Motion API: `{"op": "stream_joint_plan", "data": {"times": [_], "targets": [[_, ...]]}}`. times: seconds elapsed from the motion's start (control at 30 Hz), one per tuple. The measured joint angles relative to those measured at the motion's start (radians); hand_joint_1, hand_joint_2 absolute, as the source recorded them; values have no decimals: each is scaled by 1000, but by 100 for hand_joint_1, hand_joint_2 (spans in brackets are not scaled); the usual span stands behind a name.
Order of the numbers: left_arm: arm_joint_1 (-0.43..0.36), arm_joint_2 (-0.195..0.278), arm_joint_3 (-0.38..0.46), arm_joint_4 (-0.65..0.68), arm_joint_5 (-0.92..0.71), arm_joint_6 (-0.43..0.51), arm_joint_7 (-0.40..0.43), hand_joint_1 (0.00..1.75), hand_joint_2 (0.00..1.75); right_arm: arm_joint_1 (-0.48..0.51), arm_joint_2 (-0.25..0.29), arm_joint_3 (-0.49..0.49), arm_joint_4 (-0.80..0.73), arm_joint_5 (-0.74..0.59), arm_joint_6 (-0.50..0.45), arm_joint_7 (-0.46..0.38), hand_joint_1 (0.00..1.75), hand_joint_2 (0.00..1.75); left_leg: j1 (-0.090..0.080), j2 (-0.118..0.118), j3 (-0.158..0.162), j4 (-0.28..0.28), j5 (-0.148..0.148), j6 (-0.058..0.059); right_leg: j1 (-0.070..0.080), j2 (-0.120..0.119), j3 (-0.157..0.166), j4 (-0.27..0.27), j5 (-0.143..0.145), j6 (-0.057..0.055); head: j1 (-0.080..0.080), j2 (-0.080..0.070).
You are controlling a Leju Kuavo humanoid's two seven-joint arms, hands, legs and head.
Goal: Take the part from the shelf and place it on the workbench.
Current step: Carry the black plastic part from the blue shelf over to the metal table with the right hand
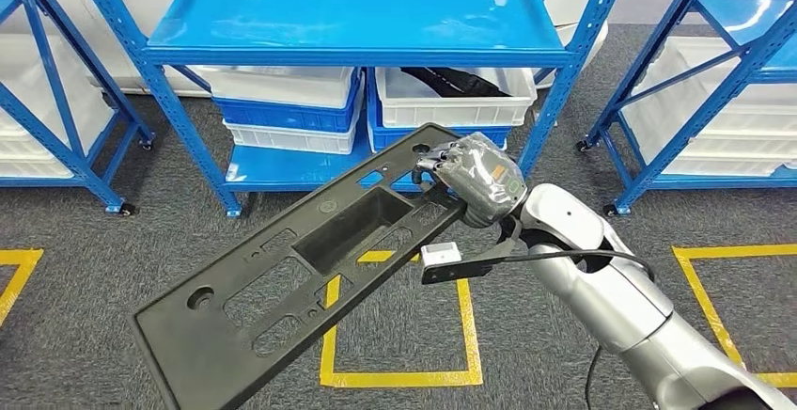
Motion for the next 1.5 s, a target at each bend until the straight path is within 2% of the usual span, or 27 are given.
{"op": "stream_joint_plan", "data": {"times": [0.07, 0.13, 0.17, 0.23, 0.27, 0.33, 0.4, 0.43, 0.47, 0.53, 0.57, 0.6, 0.67, 0.73, 0.8, 0.87, 0.93, 1.0, 1.07, 1.1, 1.17, 1.23, 1.27, 1.33, 1.37, 1.43, 1.5], "targets": [[0, 1, 0, 0, 0, 0, 0, 0, 175, 1, 0, 2, 5, 1, 0, 0, 175, 175, -1, 2, -32, 0, 24, 7, 0, 1, -34, 127, -72, -5, 1, 0], [0, 0, 0, 0, 1, 0, 0, 0, 175, 1, 0, 3, 10, 6, 0, 0, 175, 175, -2, 3, -67, 1, 49, 5, 0, 1, -28, 194, -77, 10, 1, 0], [1, -1, 0, 0, 1, 0, 0, 0, 175, 1, 0, 4, 13, 10, 0, 0, 175, 175, -2, 3, -82, 1, 62, 3, 0, 1, 1, 174, -55, 20, 1, 0], [2, -5, 0, 0, 3, 0, 1, 0, 175, -5, 0, 5, 18, 15, 0, 0, 175, 175, -3, 3, -108, 2, 85, -5, 1, 1, 103, 49, -27, 26, 1, 0], [2, -7, 0, 0, 4, 0, 1, 0, 175, -9, 1, 5, 20, 17, 0, 0, 175, 175, -4, 3, -117, 3, 95, -10, 5, 2, 154, -27, -32, 21, 0, 0], [5, -10, 1, 0, 7, 2, 2, 0, 175, -18, 5, 5, 26, 18, 0, 0, 175, 175, -5, 3, -124, -2, 117, -22, 15, 3, 200, -114, -51, 4, -1, 0], [11, -12, 3, 0, 8, 4, 3, 0, 175, -25, 10, 5, 37, 18, 0, 0, 175, 175, -3, 2, -127, -10, 133, -36, 11, 3, 191, -124, -40, -12, -2, 0], [16, -12, 4, 0, 9, 6, 3, 0, 175, -27, 14, 6, 43, 17, 1, 0, 175, 175, -1, 0, -133, -2, 119, -42, 6, 2, 186, -126, -29, -22, -3, 0], [20, -13, 5, 0, 9, 8, 4, 0, 175, -30, 18, 7, 50, 16, 2, 0, 175, 175, 0, -2, -143, 22, 85, -47, 0, 0, 180, -128, -16, -33, -4, 0], [25, -12, 7, 0, 9, 11, 4, 0, 175, -32, 24, 8, 62, 10, 4, 0, 175, 175, 4, -4, -171, 129, -20, -56, -2, -1, 160, -127, 8, -45, -7, 0], [26, -12, 8, 0, 9, 12, 4, 0, 175, -33, 25, 8, 67, 6, 4, 0, 175, 175, 5, -4, -184, 196, -60, -61, -1, -2, 148, -126, 18, -47, -7, 0], [27, -12, 9, 0, 8, 12, 4, 0, 175, -32, 25, 8, 72, 4, 5, -1, 175, 175, 6, -4, -188, 247, -77, -64, 0, -2, 136, -125, 27, -46, -8, 0], [30, -12, 11, 0, 6, 13, 4, 0, 175, -31, 26, 9, 80, 0, 5, -2, 175, 175, 11, -3, -151, 252, -55, -69, -1, -3, 113, -120, 41, -40, -8, 0], [30, -11, 11, 0, 2, 12, 4, 0, 175, -31, 26, 9, 85, -2, 7, -3, 175, 175, 16, -4, -58, 141, -24, -70, -1, -3, 94, -110, 49, -34, -8, 0], [29, -10, 11, 0, -1, 12, 7, 0, 175, -33, 29, 9, 86, -5, 10, -3, 175, 175, 14, -7, 7, 43, -24, -66, 3, -3, 79, -101, 57, -23, -7, 0], [29, -10, 11, 0, -2, 12, 10, 0, 175, -35, 34, 10, 87, -7, 13, -2, 175, 175, 7, -10, 13, 17, -26, -56, 6, -3, 71, -99, 68, -6, -6, 0], [30, -10, 12, 0, 0, 14, 12, 0, 175, -36, 40, 14, 92, -10, 15, -2, 175, 175, 6, -6, 5, 7, -11, -35, 5, -1, 58, -88, 61, 4, -6, 0], [31, -10, 14, 0, 5, 16, 11, 0, 175, -38, 50, 19, 97, -12, 17, -2, 175, 175, 7, -1, -9, -2, 8, -10, 3, 0, 27, -21, 6, -1, -3, 0], [33, -9, 19, 0, 10, 19, 9, 0, 175, -40, 63, 24, 103, -13, 20, 0, 175, 175, 4, 2, -31, -3, 25, 1, 1, 1, -12, 106, -67, -8, -1, 0], [34, -8, 21, 0, 11, 20, 7, 0, 175, -41, 69, 28, 107, -13, 21, 1, 175, 175, 4, 3, -42, -3, 33, 1, 0, 1, -22, 158, -87, -5, -1, 0], [36, -8, 26, 0, 11, 20, 3, 0, 175, -40, 80, 32, 113, -13, 23, 4, 175, 175, 4, 3, -64, -2, 51, -3, -2, 1, 4, 168, -76, 13, 0, 0], [38, -10, 28, 0, 12, 19, 1, 0, 175, -42, 89, 32, 116, -13, 24, 6, 175, 175, 5, 2, -82, -1, 67, -11, -5, 1, 90, 49, -39, 27, 0, 0], [38, -10, 29, 0, 12, 18, 0, 0, 175, -44, 94, 32, 117, -13, 25, 7, 175, 175, 4, 2, -89, -1, 76, -17, -3, 2, 138, -24, -31, 27, 0, 0], [39, -10, 30, 0, 12, 18, -1, 0, 175, -47, 100, 32, 118, -13, 25, 8, 175, 175, 1, 1, -98, -3, 94, -30, 5, 5, 183, -106, -32, 16, 0, 0], [40, -10, 30, 0, 12, 18, -1, 0, 175, -48, 102, 32, 120, -14, 26, 9, 175, 175, 0, 1, -100, -5, 103, -35, 10, 6, 183, -114, -30, 9, 0, 0], [43, -8, 31, 0, 12, 18, -2, 0, 175, -49, 106, 33, 123, -14, 28, 10, 175, 175, 2, 0, -107, -3, 103, -45, 0, 5, 169, -110, -15, -9, -1, 0], [46, -8, 31, 0, 12, 18, -2, 0, 175, -50, 112, 33, 125, -14, 30, 10, 175, 175, 6, -2, -128, 54, 34, -54, -9, 3, 152, -111, 5, -34, -2, 0]]}}
